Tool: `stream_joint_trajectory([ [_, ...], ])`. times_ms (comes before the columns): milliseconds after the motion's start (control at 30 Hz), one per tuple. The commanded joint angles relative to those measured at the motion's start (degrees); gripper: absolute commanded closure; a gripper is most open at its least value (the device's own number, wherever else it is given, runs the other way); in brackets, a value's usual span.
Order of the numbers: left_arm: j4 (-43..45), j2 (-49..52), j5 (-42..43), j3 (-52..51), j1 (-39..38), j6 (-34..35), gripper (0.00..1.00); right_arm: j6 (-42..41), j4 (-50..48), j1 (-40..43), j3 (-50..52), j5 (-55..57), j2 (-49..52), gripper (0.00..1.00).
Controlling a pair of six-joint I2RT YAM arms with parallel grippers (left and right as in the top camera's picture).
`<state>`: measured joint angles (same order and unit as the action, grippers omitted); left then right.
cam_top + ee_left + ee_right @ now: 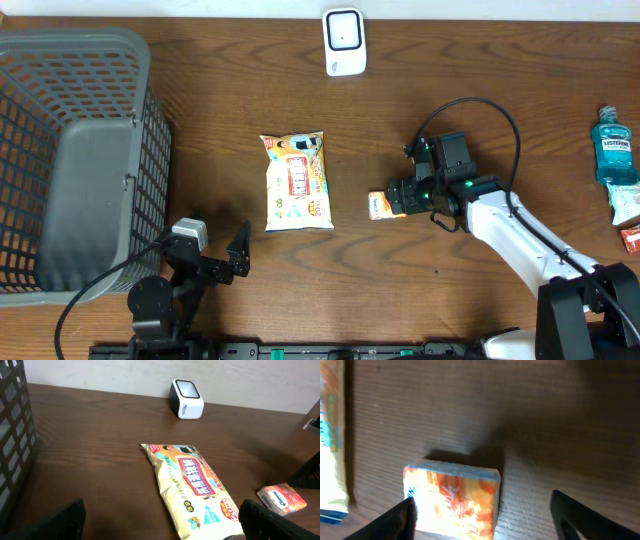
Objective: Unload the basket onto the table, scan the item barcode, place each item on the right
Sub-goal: 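Lower the right gripper onto the orange packet and close on it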
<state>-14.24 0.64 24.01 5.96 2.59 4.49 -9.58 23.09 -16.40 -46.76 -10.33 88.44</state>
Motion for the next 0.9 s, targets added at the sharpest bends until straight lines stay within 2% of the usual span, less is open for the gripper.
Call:
stream_joint_trajectory([
  [0,-0.68,-0.04,-0.11,-1.14,0.24,0.33,0.02,0.92,-0.44,0.35,1.42,0.66,-0.13,0.24],
  [133,-0.68,-0.04,-0.11,-1.14,0.24,0.33,0.02,2.01,-1.6,0.35,1.97,-1.55,0.09,0.28],
  [333,-0.68,-0.04,-0.11,-1.14,0.24,0.33,0.02,3.02,-4.74,0.35,3.1,-2.27,2.01,0.28],
  [467,-0.68,-0.04,-0.11,-1.14,0.24,0.33,0.02,3.02,-5.4,0.37,3.08,-2.89,3.8,0.31],
  [533,-0.68,-0.04,-0.11,-1.14,0.24,0.33,0.02,3.02,-5.44,0.37,3.08,-3.58,4.24,0.37],
  [633,-0.68,-0.04,-0.11,-1.14,0.24,0.33,0.02,3.02,-5.42,0.66,3.08,-3.78,4.48,0.59],
  [867,-0.68,-0.04,-0.11,-1.14,0.24,0.33,0.02,3.08,-6.47,1.97,3.1,-5.38,7.76,0.7],
])
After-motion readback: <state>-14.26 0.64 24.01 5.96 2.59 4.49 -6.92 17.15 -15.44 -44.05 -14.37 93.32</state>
